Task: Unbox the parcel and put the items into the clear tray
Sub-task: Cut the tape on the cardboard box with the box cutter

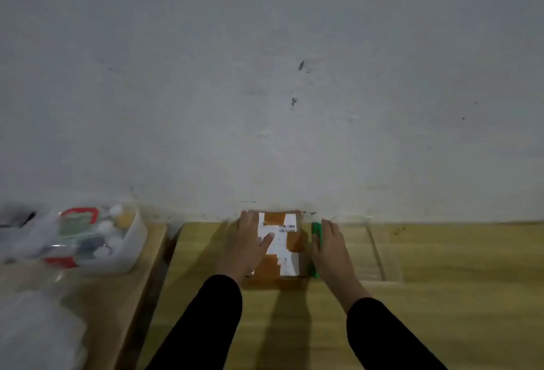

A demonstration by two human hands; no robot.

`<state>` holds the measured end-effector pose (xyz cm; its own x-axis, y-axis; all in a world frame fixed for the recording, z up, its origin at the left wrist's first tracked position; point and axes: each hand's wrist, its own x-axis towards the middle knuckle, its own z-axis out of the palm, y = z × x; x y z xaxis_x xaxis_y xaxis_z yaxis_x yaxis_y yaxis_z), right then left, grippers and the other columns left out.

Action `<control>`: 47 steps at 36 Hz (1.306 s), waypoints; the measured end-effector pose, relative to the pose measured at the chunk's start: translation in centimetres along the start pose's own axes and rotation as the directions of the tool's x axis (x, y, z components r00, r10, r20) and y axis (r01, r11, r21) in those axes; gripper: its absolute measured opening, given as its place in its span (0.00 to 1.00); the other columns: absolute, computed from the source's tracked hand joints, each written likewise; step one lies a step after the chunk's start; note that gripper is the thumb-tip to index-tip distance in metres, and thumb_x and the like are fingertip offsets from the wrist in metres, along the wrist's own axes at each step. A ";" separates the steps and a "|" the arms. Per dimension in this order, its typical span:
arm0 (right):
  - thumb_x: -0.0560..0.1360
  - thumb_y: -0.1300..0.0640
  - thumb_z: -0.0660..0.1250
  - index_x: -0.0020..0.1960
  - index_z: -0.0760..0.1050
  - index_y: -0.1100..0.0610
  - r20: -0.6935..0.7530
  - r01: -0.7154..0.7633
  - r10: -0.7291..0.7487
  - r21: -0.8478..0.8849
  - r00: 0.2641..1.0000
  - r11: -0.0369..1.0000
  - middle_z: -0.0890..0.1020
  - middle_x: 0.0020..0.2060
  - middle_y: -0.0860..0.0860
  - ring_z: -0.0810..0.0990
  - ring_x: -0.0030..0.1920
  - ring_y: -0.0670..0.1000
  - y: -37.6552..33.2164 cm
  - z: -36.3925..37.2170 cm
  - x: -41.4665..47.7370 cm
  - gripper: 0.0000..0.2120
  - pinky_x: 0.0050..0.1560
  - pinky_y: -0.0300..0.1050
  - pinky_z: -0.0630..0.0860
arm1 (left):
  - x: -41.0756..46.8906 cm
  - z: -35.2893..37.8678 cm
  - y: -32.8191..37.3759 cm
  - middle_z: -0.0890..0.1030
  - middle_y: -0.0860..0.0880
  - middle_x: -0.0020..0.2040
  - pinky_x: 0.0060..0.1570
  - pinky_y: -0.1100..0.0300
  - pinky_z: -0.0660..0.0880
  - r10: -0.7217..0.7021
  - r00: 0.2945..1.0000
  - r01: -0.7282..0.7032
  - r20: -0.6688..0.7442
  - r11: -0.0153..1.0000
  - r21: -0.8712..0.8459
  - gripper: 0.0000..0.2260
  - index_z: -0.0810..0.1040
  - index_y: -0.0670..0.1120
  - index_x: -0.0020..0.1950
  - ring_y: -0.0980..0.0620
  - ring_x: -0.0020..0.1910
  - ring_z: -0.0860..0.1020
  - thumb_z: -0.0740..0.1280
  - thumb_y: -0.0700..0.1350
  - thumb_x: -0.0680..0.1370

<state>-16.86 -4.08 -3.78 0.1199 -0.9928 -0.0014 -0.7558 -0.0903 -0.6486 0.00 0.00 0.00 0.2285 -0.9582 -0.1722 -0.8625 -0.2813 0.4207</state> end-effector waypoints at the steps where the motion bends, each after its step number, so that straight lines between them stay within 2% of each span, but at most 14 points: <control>1: 0.78 0.57 0.56 0.67 0.64 0.61 -0.007 -0.033 0.033 0.017 0.999 0.999 0.71 0.64 0.57 0.69 0.64 0.56 0.6 0.8 0.1 0.18 0.62 0.50 0.70 | 0.1 0.6 -0.3 0.50 0.48 0.78 0.70 0.51 0.60 -0.019 1.000 0.019 0.021 1.000 -0.014 0.28 0.49 0.51 0.77 0.46 0.76 0.54 0.54 0.58 0.80; 3: 0.78 0.58 0.56 0.68 0.63 0.60 -0.026 -0.120 0.121 0.029 0.992 0.992 0.71 0.64 0.57 0.71 0.63 0.56 1.6 2.3 0.4 0.20 0.61 0.51 0.72 | 0.7 2.3 -1.3 0.54 0.47 0.77 0.67 0.49 0.65 -0.067 0.997 0.069 0.027 0.994 -0.083 0.28 0.49 0.52 0.76 0.46 0.75 0.58 0.55 0.58 0.79; 6: 0.78 0.60 0.57 0.68 0.64 0.61 -0.016 -0.220 0.221 0.042 0.975 0.974 0.72 0.62 0.58 0.73 0.60 0.56 3.0 4.1 0.5 0.19 0.59 0.50 0.72 | 1.4 4.6 -2.4 0.56 0.45 0.76 0.66 0.45 0.69 -0.108 0.992 0.118 0.070 0.978 -0.171 0.31 0.44 0.54 0.76 0.43 0.73 0.60 0.56 0.58 0.79; 10: 0.78 0.58 0.59 0.65 0.67 0.61 -0.062 -0.249 0.251 0.039 0.966 0.968 0.73 0.60 0.59 0.73 0.58 0.57 4.5 5.2 1.1 0.17 0.60 0.51 0.72 | 1.7 5.9 -2.8 0.64 0.48 0.73 0.52 0.60 0.73 -0.073 0.997 0.075 0.017 0.949 -0.305 0.30 0.44 0.53 0.77 0.47 0.66 0.71 0.57 0.54 0.80; 13: 0.77 0.56 0.62 0.66 0.67 0.61 -0.072 -0.249 0.249 0.008 0.966 0.968 0.72 0.61 0.58 0.71 0.60 0.56 5.0 5.5 1.5 0.19 0.62 0.50 0.71 | 1.8 6.3 -2.8 0.67 0.48 0.71 0.47 0.64 0.70 -0.078 0.997 0.067 -0.020 0.941 -0.330 0.30 0.46 0.52 0.77 0.49 0.64 0.73 0.58 0.53 0.80; 19: 0.75 0.58 0.65 0.63 0.72 0.60 -0.120 -0.279 0.282 0.037 0.952 0.959 0.74 0.55 0.57 0.75 0.53 0.55 5.0 5.9 1.9 0.17 0.54 0.48 0.75 | 2.0 6.9 -3.0 0.69 0.49 0.70 0.45 0.65 0.71 -0.089 0.995 0.065 -0.052 0.934 -0.351 0.28 0.49 0.54 0.77 0.50 0.64 0.73 0.58 0.53 0.80; 24: 0.75 0.59 0.65 0.63 0.72 0.61 -0.125 -0.307 0.315 0.080 0.941 0.948 0.75 0.54 0.58 0.76 0.50 0.56 4.4 5.6 1.5 0.17 0.50 0.44 0.74 | 1.7 6.6 -2.8 0.67 0.50 0.71 0.44 0.65 0.70 -0.092 0.995 0.074 -0.036 0.933 -0.351 0.29 0.46 0.55 0.77 0.50 0.64 0.72 0.58 0.53 0.80; 27: 0.75 0.59 0.64 0.64 0.71 0.62 -0.163 -0.320 0.342 0.144 0.925 0.936 0.75 0.54 0.59 0.74 0.45 0.52 3.7 4.8 1.3 0.18 0.48 0.42 0.73 | 1.5 6.3 -2.6 0.67 0.49 0.72 0.46 0.62 0.74 -0.089 0.995 0.070 -0.042 0.941 -0.330 0.29 0.45 0.54 0.77 0.49 0.65 0.71 0.58 0.53 0.80; 29: 0.75 0.59 0.65 0.63 0.73 0.63 -0.200 -0.301 0.336 0.185 0.920 0.936 0.76 0.53 0.59 0.72 0.43 0.50 3.2 4.1 1.2 0.18 0.45 0.41 0.72 | 1.4 6.2 -2.6 0.66 0.49 0.72 0.47 0.61 0.75 -0.087 0.996 0.071 -0.033 0.942 -0.327 0.29 0.45 0.55 0.76 0.48 0.66 0.71 0.58 0.53 0.80; 32: 0.75 0.58 0.65 0.62 0.74 0.64 -0.234 -0.242 0.300 0.246 0.925 0.939 0.77 0.50 0.59 0.72 0.42 0.49 2.1 3.2 1.4 0.17 0.42 0.40 0.70 | 1.4 6.2 -2.5 0.66 0.49 0.72 0.43 0.65 0.70 -0.087 0.996 0.074 -0.021 0.936 -0.343 0.29 0.45 0.54 0.77 0.49 0.65 0.71 0.57 0.53 0.80; 35: 0.75 0.57 0.66 0.60 0.75 0.62 -0.223 -0.167 0.234 0.283 0.946 0.945 0.77 0.48 0.57 0.74 0.43 0.50 0.6 3.2 1.5 0.16 0.41 0.42 0.75 | 1.4 6.2 -2.5 0.66 0.48 0.71 0.42 0.65 0.69 -0.094 0.995 0.082 -0.017 0.933 -0.351 0.30 0.45 0.54 0.77 0.49 0.64 0.72 0.57 0.53 0.80; 38: 0.75 0.55 0.66 0.60 0.75 0.60 -0.159 -0.130 0.176 0.265 0.971 0.956 0.74 0.48 0.54 0.76 0.44 0.51 -0.8 3.9 1.5 0.16 0.44 0.45 0.79 | 1.6 6.3 -2.7 0.67 0.47 0.71 0.45 0.63 0.70 -0.091 0.996 0.079 -0.021 0.942 -0.327 0.30 0.44 0.53 0.77 0.49 0.62 0.73 0.57 0.54 0.80; 41: 0.75 0.55 0.66 0.64 0.72 0.61 -0.128 -0.108 0.135 0.194 0.983 0.975 0.72 0.49 0.54 0.73 0.44 0.49 -1.7 4.6 1.3 0.19 0.44 0.39 0.76 | 1.6 6.4 -2.9 0.67 0.47 0.71 0.45 0.63 0.70 -0.089 0.996 0.079 -0.016 0.943 -0.325 0.30 0.44 0.53 0.77 0.49 0.62 0.72 0.57 0.54 0.80; 47: 0.75 0.55 0.66 0.63 0.72 0.62 -0.091 -0.079 0.086 0.077 0.992 0.994 0.72 0.52 0.57 0.70 0.44 0.48 -2.2 4.6 1.3 0.20 0.46 0.37 0.73 | 1.8 6.5 -3.1 0.65 0.48 0.73 0.49 0.61 0.69 -0.076 0.997 0.072 0.002 0.935 -0.348 0.30 0.44 0.53 0.77 0.48 0.65 0.71 0.57 0.55 0.80</control>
<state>-12.08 -4.82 -5.87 -0.0047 -0.9999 0.0122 -0.7112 -0.0052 -0.7030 0.20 -0.48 -7.38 0.2926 -0.9338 -0.2058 -0.6328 -0.3505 0.6904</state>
